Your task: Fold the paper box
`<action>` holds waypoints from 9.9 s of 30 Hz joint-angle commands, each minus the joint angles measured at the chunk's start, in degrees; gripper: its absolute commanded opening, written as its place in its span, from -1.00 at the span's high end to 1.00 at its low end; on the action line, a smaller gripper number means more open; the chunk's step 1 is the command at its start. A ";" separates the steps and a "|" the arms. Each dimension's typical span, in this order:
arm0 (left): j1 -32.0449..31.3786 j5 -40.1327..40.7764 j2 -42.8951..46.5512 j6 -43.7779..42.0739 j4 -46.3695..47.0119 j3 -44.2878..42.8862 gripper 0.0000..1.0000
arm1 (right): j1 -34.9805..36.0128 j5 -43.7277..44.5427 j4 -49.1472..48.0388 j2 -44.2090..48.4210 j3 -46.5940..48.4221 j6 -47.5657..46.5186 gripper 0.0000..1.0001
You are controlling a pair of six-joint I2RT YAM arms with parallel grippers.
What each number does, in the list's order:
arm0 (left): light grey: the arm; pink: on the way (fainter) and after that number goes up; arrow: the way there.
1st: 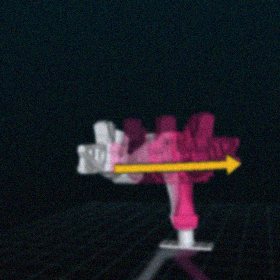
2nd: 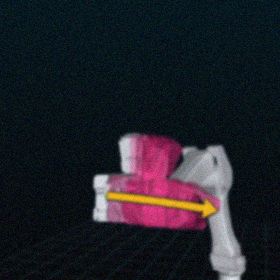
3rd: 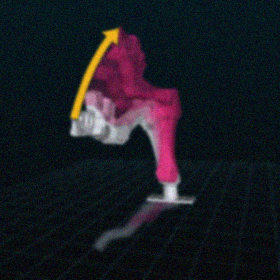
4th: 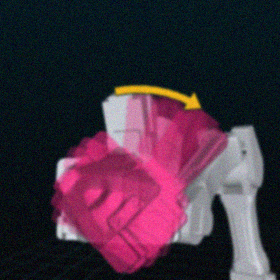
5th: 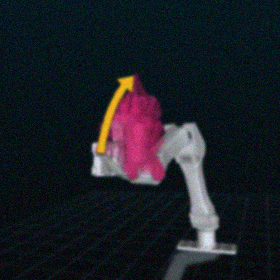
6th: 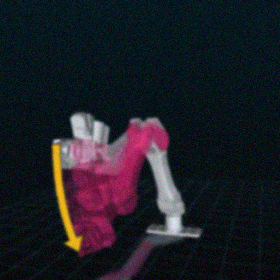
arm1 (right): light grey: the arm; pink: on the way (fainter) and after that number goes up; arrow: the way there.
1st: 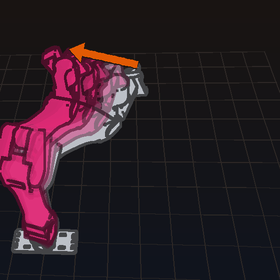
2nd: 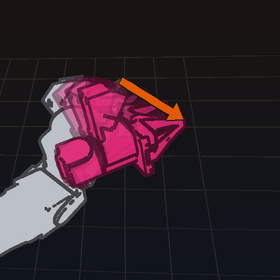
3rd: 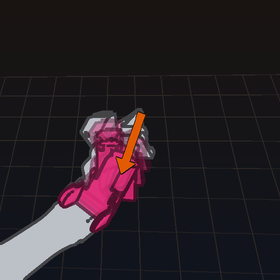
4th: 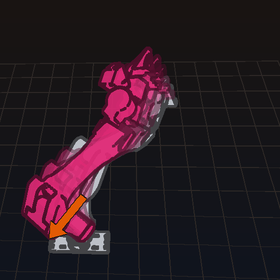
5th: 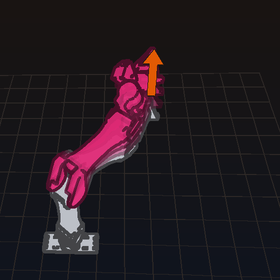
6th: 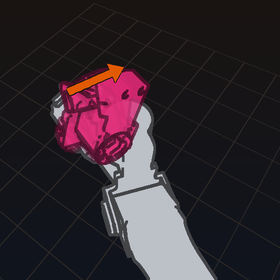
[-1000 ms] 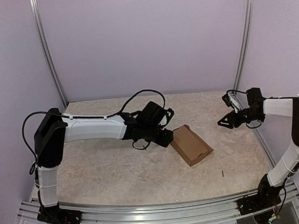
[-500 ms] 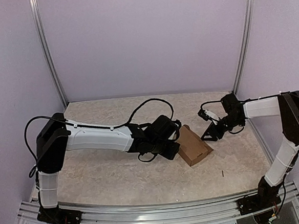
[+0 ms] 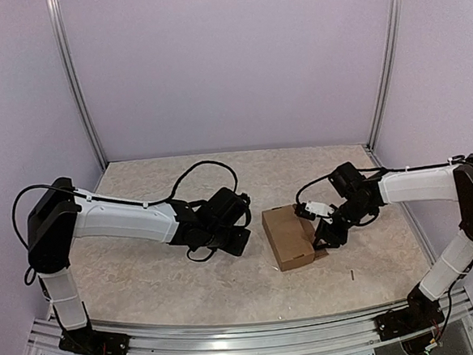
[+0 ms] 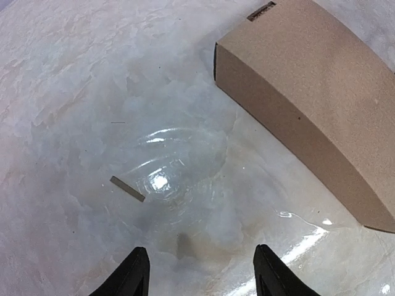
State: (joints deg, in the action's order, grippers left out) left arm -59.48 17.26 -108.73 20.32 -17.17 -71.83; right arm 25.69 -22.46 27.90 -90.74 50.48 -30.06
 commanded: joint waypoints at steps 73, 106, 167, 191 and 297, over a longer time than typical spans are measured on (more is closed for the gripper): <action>-2.77 -10.33 -3.87 -19.65 -6.09 0.58 -0.24 | -9.26 -9.60 -14.78 8.61 -0.95 1.67 -0.72; 2.09 -13.46 14.49 -7.47 2.80 13.19 -0.19 | 17.56 -2.82 -21.13 -2.52 -4.90 11.87 0.06; 1.08 -9.35 11.86 -4.75 7.96 20.04 -0.01 | 22.37 1.12 -22.18 -9.19 0.78 12.89 1.00; 1.34 -9.24 11.79 -5.66 7.86 19.89 0.00 | 21.16 1.49 -23.09 -8.73 1.60 13.16 0.79; 9.62 -25.15 3.37 -16.41 6.71 12.86 -0.36 | 18.66 3.77 -24.36 -10.12 6.79 10.55 1.00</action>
State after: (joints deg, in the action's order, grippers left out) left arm -48.99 -9.41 -102.59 5.23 -8.51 -60.29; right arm 44.34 -16.19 4.45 -100.51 55.46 -18.87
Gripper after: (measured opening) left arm 0.682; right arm 0.006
